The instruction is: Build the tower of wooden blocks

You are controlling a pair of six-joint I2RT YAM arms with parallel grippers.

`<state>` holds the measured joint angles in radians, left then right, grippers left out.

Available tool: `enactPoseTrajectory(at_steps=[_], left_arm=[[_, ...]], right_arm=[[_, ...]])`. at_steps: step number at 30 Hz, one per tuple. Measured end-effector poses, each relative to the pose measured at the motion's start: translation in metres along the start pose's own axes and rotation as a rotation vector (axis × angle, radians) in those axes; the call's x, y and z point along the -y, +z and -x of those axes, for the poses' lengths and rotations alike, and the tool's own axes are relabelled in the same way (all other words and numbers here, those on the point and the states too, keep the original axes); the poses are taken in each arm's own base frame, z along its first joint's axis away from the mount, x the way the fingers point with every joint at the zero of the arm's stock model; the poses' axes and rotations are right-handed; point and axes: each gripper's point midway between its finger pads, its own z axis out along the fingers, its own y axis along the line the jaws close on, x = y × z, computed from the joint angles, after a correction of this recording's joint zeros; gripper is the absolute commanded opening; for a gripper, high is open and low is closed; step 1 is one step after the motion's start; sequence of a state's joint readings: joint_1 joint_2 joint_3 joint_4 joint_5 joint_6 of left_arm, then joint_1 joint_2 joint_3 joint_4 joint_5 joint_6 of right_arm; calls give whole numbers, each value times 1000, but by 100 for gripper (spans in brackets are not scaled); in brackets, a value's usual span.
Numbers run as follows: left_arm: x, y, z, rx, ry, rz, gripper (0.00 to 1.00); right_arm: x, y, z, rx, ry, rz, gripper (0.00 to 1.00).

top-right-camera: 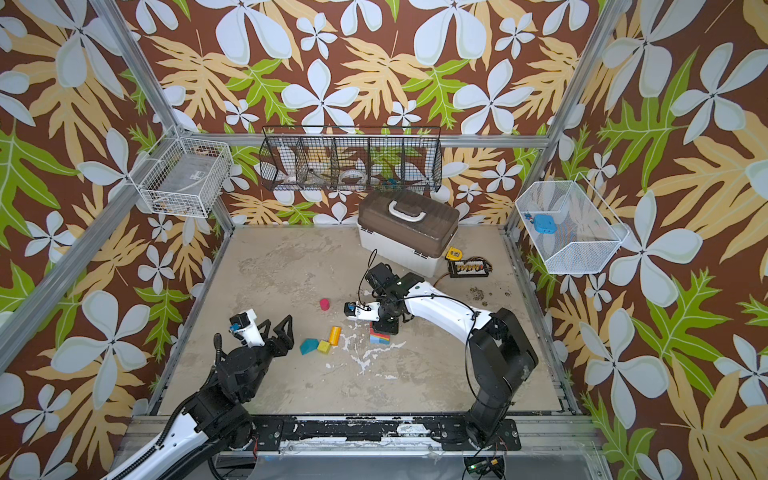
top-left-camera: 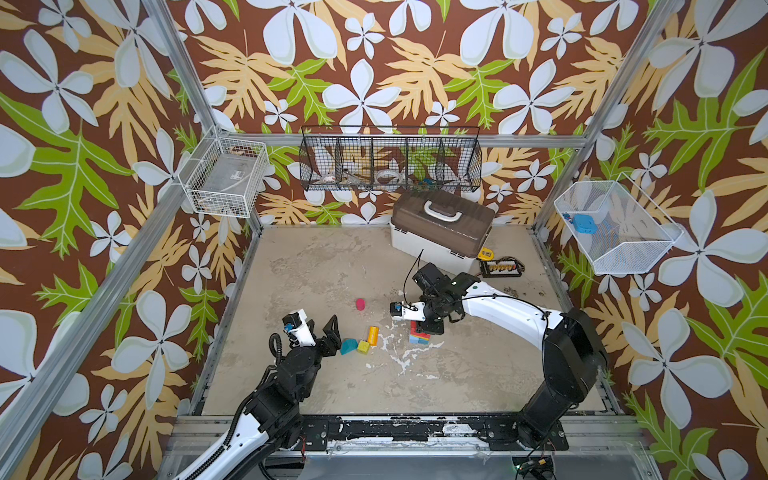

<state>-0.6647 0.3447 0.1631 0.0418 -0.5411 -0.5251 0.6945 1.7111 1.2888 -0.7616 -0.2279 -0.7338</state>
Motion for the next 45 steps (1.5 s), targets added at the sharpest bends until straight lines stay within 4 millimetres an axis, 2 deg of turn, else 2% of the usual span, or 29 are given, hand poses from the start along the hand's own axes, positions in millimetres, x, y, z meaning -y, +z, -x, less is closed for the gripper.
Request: enactPoseTrajectory(at_steps=[16,31,45], left_arm=[[0,0,0,0,0,0,76],[0,0,0,0,0,0,76],[0,0,0,2,-1,-2,76]], right_arm=[[3,-3,1,0,48,-14,41],[-3,-4,-5,-10,98,-7,44],[-3,-5,-8,-15,130,-10,37]])
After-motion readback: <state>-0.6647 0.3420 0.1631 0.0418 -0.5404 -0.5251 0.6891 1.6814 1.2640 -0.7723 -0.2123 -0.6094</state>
